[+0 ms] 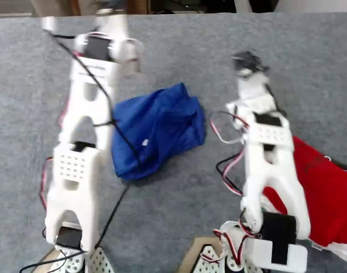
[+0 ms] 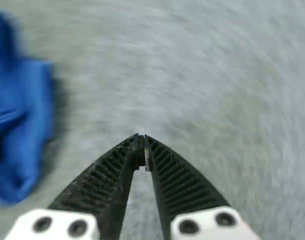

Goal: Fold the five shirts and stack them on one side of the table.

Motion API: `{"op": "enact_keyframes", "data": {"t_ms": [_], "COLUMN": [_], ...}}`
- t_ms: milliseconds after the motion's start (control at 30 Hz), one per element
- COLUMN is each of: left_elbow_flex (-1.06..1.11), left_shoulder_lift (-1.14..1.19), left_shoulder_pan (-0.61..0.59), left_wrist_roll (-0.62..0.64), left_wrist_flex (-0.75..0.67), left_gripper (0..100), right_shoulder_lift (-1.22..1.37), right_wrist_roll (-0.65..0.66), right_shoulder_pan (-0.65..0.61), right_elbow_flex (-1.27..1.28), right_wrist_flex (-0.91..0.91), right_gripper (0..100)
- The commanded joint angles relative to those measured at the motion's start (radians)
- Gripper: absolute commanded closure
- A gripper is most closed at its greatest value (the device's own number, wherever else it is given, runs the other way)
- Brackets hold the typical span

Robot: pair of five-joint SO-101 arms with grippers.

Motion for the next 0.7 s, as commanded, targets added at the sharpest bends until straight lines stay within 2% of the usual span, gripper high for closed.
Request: {"op": "enact_keyframes", "data": {"t_ms": [0, 233, 500, 667], "left_elbow_flex": [0.1, 0.267, 0.29, 0.29], "left_shoulder_lift": [-0.015, -0.015, -0.012, -0.012], "left_shoulder_pan": [-0.127, -0.265, -0.351, -0.354], "left_wrist_roll": [0.0, -0.14, -0.143, -0.147], "left_wrist_flex": [0.011, 0.009, 0.002, 0.002], "left_gripper": [98, 98, 98, 98], "right_shoulder_lift": [-0.01, 0.259, 0.737, 1.004], "right_wrist_roll": [0.078, 0.084, 0.044, 0.043], "right_shoulder_pan": [-0.125, -0.282, -0.418, -0.469], "right_elbow_flex": [-0.246, -0.661, -1.198, -1.554], "right_wrist_flex": [0.233, 0.519, 0.798, 0.977], "right_gripper": [99.3, 99.3, 99.3, 99.3]}}
